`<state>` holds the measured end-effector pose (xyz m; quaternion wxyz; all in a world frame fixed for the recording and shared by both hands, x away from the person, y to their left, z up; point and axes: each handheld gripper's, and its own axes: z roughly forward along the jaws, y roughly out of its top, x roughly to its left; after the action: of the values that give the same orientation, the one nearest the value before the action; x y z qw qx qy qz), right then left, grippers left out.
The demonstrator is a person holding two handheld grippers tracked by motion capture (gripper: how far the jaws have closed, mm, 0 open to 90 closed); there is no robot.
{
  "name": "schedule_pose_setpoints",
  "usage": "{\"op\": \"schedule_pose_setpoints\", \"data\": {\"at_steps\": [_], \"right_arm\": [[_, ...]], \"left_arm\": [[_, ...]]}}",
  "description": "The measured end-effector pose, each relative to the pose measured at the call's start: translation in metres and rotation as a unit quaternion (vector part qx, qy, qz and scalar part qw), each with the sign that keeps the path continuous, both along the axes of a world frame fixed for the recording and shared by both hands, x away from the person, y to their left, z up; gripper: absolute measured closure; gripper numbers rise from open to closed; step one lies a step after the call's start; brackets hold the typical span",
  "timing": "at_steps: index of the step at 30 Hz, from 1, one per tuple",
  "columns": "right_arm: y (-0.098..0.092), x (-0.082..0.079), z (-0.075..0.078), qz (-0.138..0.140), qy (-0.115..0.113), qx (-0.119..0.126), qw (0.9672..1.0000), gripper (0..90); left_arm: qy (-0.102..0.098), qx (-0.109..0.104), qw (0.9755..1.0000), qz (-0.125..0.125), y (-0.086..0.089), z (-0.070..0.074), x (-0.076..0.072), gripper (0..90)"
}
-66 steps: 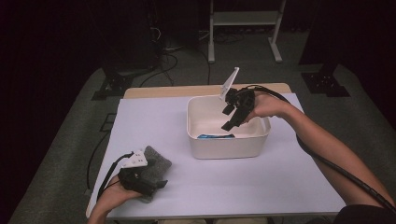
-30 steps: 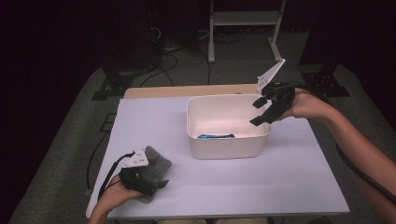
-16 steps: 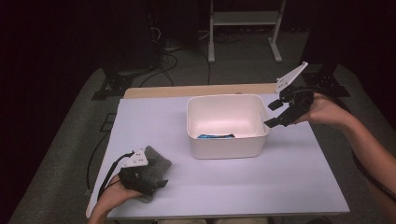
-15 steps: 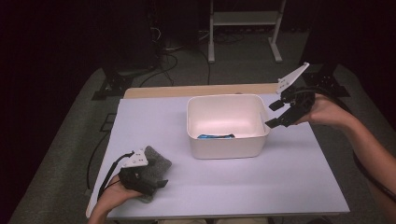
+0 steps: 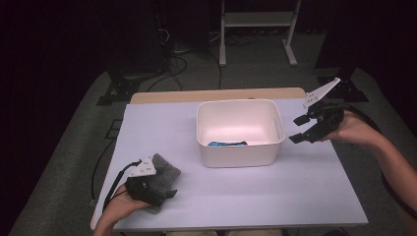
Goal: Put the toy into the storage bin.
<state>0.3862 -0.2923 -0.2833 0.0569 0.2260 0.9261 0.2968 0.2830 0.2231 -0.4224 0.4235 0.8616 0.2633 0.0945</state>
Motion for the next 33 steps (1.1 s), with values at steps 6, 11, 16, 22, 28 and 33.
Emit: {"op": "schedule_pose_setpoints", "data": {"at_steps": [6,11,16,22,28,33], "right_arm": [[-0.007,-0.009,-0.012,-0.006,0.007,0.018,0.9998,26.0],[-0.013,-0.016,-0.023,-0.01,0.014,0.023,0.9996,26.0],[-0.019,-0.022,-0.032,-0.013,0.011,0.035,0.9992,26.0],[-0.026,-0.031,-0.048,-0.015,0.019,0.037,0.999,26.0],[-0.033,-0.039,-0.065,-0.023,0.029,0.052,0.9979,26.0],[-0.037,-0.044,-0.082,-0.027,0.041,0.058,0.9971,26.0]], "left_arm": [[-0.001,0.0,1.0,0.002,0.002,0.0,-0.001,7.6],[-0.002,-0.003,1.0,0.005,0.002,0.001,-0.003,7.6],[-0.004,-0.002,0.9999,0.009,0.003,0.001,-0.003,7.6],[-0.005,0.002,0.9999,0.01,0.004,0.002,-0.004,7.6],[-0.006,0.006,0.9999,0.011,0.003,0.001,-0.005,7.6],[-0.008,0.01,0.9998,0.012,0.003,0.001,-0.006,7.6]]}}
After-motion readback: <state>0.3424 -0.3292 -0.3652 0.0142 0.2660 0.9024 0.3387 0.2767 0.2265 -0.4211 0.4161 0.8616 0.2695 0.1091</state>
